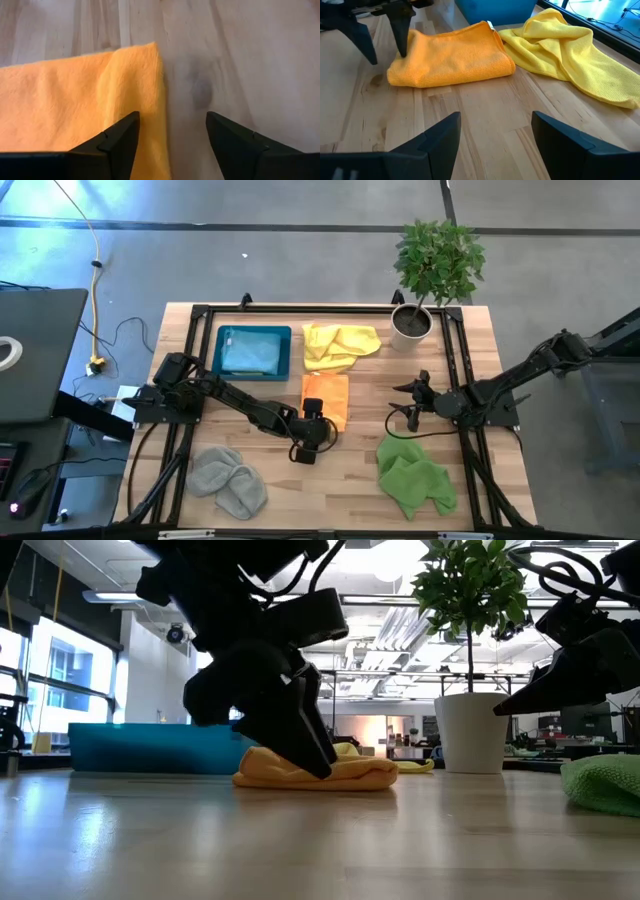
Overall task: Fold microfiber towels
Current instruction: Put the folded orange microfiber cloth into the blue bin
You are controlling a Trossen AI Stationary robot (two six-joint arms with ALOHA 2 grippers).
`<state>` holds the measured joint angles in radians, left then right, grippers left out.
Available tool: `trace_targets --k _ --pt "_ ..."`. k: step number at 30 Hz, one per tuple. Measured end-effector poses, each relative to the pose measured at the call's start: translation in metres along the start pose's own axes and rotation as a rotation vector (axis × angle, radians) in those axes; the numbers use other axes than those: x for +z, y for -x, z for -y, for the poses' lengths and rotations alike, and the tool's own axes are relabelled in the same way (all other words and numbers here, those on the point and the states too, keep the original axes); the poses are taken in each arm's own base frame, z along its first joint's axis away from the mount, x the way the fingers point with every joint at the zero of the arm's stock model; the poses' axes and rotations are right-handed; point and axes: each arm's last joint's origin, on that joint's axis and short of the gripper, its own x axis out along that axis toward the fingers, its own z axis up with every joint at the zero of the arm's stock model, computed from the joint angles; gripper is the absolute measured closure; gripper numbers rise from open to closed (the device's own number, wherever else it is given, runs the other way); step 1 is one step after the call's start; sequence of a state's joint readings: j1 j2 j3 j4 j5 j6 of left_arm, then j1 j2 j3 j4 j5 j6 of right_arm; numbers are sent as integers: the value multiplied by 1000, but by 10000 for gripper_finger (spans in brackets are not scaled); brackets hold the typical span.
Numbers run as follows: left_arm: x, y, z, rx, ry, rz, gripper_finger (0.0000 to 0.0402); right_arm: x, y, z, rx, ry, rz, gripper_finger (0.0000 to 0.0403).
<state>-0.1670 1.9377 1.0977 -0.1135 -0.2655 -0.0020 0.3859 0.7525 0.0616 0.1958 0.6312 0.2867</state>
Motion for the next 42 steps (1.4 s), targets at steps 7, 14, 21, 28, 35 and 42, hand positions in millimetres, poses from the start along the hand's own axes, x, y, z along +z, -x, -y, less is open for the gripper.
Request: trace_targets --k 7,14,21,28,35,42 --pt "-11 -6 -13 35 3 -52 179 0 0 0 0 0 0 167" --pt "-14 -10 -27 51 9 -65 216 0 0 0 0 0 0 167" --pt "-19 -22 -37 3 39 -85 293 0 0 0 -1 3 -3 167" --pt "-16 -19 -34 -39 38 -59 391 -1 0 0 -3 9 -12 167" --pt "4 -8 -35 -165 112 -49 392 -1 0 0 -4 9 -12 167" --pt "42 14 -57 -309 197 -29 393 -2 0 1 -4 11 -15 167"
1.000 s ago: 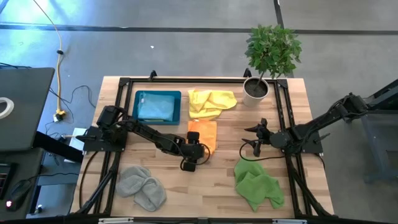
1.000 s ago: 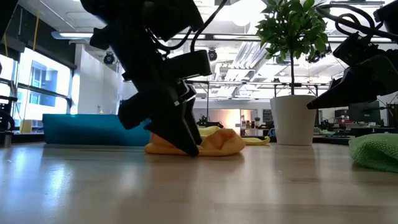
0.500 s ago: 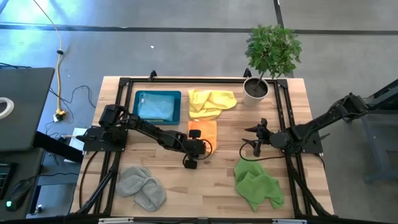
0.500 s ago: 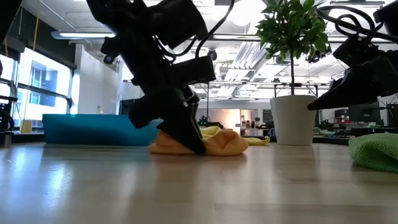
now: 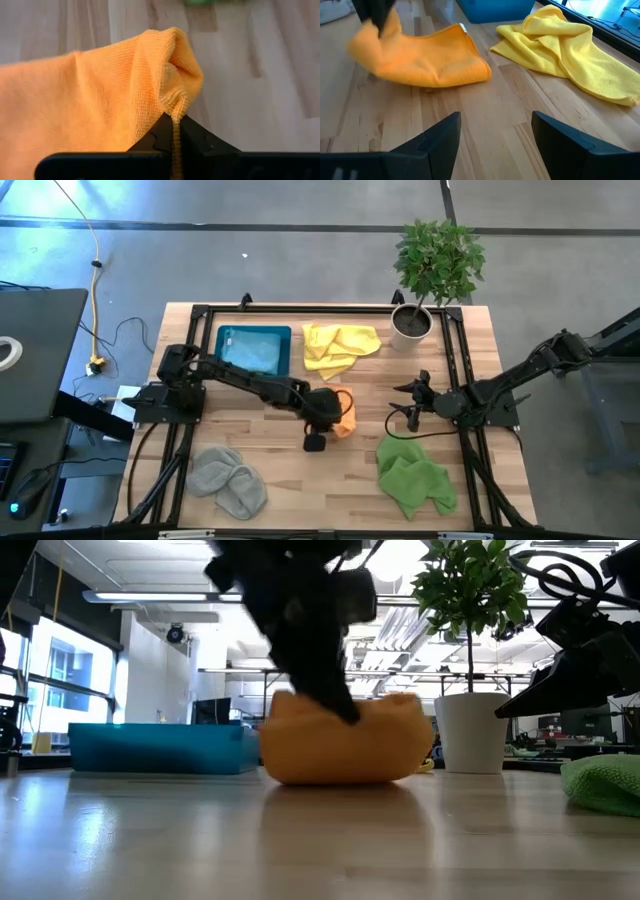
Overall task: Fold microfiber towels
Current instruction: Put the folded orange microfiber cloth into the blue bin
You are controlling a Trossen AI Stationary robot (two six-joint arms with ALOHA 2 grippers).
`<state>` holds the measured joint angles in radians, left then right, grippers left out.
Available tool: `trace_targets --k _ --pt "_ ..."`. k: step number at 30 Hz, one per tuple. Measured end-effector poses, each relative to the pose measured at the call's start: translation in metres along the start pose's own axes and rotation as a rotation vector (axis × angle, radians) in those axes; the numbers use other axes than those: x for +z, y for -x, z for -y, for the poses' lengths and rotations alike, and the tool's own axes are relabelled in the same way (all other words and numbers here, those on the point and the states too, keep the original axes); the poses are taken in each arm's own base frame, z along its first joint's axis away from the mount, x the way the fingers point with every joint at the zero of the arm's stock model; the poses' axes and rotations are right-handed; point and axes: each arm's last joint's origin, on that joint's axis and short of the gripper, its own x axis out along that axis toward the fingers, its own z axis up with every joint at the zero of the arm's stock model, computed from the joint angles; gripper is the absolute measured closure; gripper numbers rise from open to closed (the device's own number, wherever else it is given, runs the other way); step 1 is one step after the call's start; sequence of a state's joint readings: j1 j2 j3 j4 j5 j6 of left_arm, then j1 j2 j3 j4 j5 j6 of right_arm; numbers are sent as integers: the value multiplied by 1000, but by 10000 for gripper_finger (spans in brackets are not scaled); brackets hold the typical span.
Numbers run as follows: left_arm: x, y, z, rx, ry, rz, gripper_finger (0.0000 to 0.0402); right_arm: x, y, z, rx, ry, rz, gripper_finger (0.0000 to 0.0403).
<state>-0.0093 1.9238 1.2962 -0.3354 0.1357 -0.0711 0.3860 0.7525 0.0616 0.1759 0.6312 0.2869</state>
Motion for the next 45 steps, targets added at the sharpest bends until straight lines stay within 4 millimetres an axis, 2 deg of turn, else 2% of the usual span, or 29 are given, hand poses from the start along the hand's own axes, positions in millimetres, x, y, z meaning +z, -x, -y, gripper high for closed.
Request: trace_targets --k 4,8,12,16,19,24,28,32,36,41,45 --pt "27 22 -16 -17 42 64 393 0 0 0 0 1 0 167" --pt "43 43 -47 31 170 114 393 0 0 0 0 1 -1 167" --pt "46 75 -83 85 321 115 392 0 0 0 0 1 -1 167" --pt "33 105 -114 166 455 72 392 0 0 0 -1 1 -1 167" --pt "20 129 -128 290 508 17 392 0 0 0 -1 2 -2 167" --pt "6 159 -141 518 543 -32 392 0 0 0 0 2 -2 167" --pt "-9 180 -146 724 541 -151 392 0 0 0 -1 2 -3 167" --pt "-28 191 -150 916 574 -325 392 -1 0 0 -2 4 -5 167" --pt "-43 196 -151 1025 633 -434 392 -1 0 0 -2 4 -5 167" --pt "-69 182 -155 1038 672 -536 392 -1 0 0 -2 4 -5 167" --pt "-100 158 -157 1048 706 -604 392 -1 0 0 -2 4 -5 167"
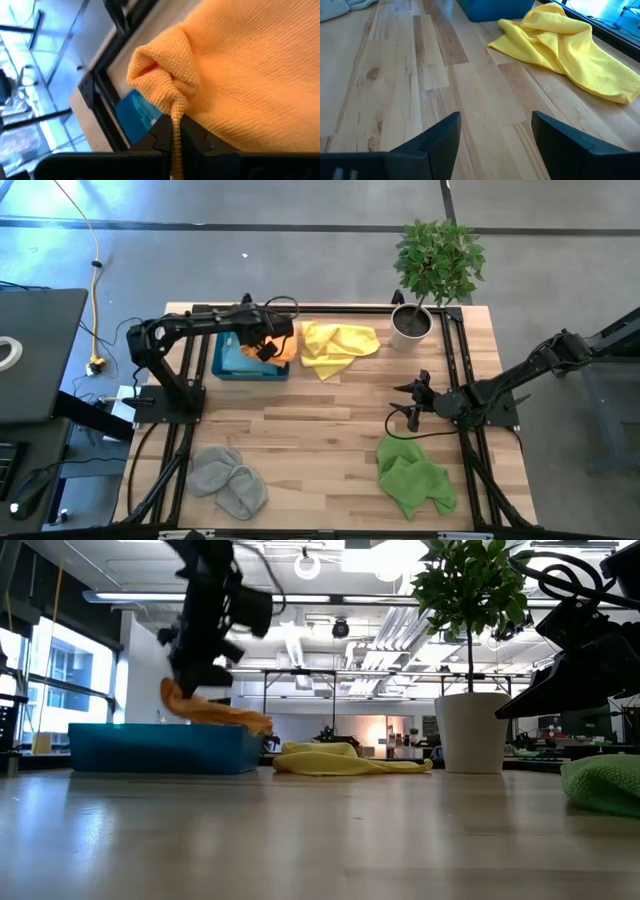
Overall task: Fold microfiber towels
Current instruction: Put the folded orange microfiber cloth into the blue bin
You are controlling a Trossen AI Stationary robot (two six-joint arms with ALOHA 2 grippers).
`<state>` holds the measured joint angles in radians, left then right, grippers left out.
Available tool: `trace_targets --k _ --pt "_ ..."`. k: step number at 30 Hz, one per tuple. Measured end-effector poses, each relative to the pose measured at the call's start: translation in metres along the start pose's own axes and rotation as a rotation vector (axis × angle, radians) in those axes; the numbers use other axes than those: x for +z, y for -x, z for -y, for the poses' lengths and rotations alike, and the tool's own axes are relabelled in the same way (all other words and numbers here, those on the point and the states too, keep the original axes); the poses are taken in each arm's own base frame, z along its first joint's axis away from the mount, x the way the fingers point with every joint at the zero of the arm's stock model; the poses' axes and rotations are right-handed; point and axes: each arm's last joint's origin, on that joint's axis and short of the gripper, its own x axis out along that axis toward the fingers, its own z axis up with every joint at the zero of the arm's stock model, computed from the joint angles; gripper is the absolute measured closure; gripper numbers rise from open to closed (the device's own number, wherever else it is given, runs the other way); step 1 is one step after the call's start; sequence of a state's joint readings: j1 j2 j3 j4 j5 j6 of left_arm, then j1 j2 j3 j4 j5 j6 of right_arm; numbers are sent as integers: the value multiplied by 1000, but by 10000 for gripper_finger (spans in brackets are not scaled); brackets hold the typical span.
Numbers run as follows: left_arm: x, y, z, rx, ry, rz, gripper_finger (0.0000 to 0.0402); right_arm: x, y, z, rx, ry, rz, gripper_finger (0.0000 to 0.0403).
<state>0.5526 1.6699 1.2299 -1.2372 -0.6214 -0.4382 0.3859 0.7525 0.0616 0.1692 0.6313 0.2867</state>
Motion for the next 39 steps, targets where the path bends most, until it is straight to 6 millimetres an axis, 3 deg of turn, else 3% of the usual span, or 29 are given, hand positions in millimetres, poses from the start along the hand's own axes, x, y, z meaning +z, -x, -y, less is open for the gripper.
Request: trace_targets --k 5,10,16,28,39 --pt "-24 -33 9 80 -34 -76 392 0 0 0 0 0 0 167" --pt "-35 -46 13 92 -49 -112 392 0 0 0 0 0 0 167" --pt "-37 -47 13 98 -60 -116 374 0 0 0 0 0 0 167" --pt "-38 -47 15 45 -219 -144 273 0 0 0 0 0 0 167" --pt "-25 -32 13 -8 -284 -109 264 0 0 0 0 0 0 167"
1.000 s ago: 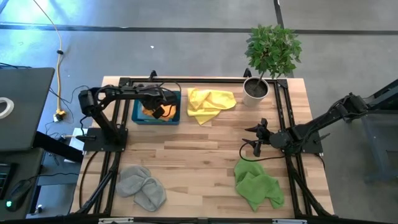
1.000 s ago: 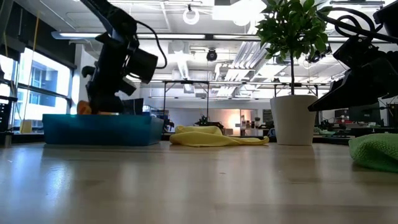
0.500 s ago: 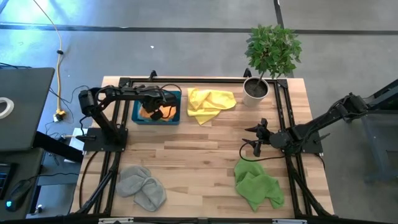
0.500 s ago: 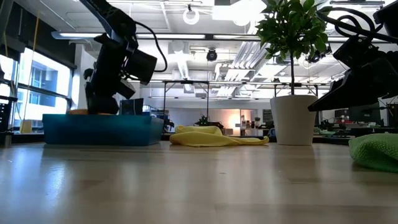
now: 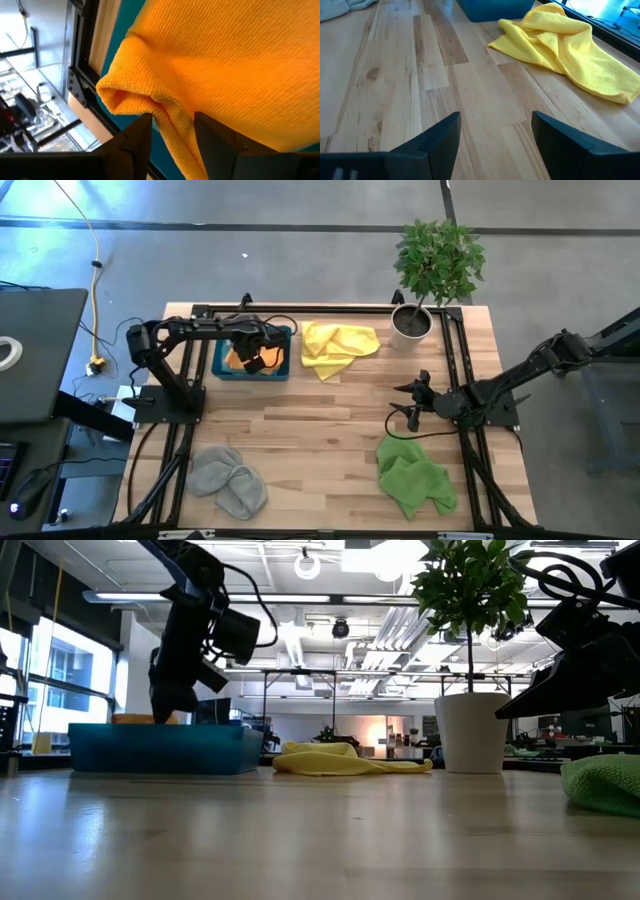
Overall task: Fold microfiber towels
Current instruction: Put the folded orange microfiber cloth into the blue bin, then fold the yellow microfiber cloth
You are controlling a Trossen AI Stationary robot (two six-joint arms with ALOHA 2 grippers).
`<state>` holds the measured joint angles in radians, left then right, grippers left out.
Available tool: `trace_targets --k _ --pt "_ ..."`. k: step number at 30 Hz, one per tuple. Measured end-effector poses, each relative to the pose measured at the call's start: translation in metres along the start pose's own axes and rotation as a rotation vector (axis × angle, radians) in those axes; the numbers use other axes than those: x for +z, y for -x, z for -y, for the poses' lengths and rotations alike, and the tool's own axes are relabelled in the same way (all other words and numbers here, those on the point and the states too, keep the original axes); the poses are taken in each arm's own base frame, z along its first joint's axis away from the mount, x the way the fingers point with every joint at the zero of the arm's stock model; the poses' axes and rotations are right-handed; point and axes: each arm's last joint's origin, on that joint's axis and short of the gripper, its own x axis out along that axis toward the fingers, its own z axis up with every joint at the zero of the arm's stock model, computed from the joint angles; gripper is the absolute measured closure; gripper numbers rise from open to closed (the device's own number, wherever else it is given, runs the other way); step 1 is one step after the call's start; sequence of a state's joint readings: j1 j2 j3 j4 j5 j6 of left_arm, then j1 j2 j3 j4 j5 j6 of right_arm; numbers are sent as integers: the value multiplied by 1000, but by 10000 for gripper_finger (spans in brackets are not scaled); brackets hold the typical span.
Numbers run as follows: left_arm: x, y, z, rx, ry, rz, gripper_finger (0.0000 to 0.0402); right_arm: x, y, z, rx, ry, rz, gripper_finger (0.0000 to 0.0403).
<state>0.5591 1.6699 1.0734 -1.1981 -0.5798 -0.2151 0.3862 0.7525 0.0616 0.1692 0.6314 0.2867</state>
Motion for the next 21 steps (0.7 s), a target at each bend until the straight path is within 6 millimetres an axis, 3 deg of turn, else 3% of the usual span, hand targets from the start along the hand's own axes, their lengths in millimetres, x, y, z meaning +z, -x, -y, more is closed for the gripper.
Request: trace_targets --k 13,21 --pt "5 16 -8 -10 -103 12 264 0 0 0 0 0 0 167" --pt "18 62 14 -181 -146 225 264 0 0 0 0 0 0 167"
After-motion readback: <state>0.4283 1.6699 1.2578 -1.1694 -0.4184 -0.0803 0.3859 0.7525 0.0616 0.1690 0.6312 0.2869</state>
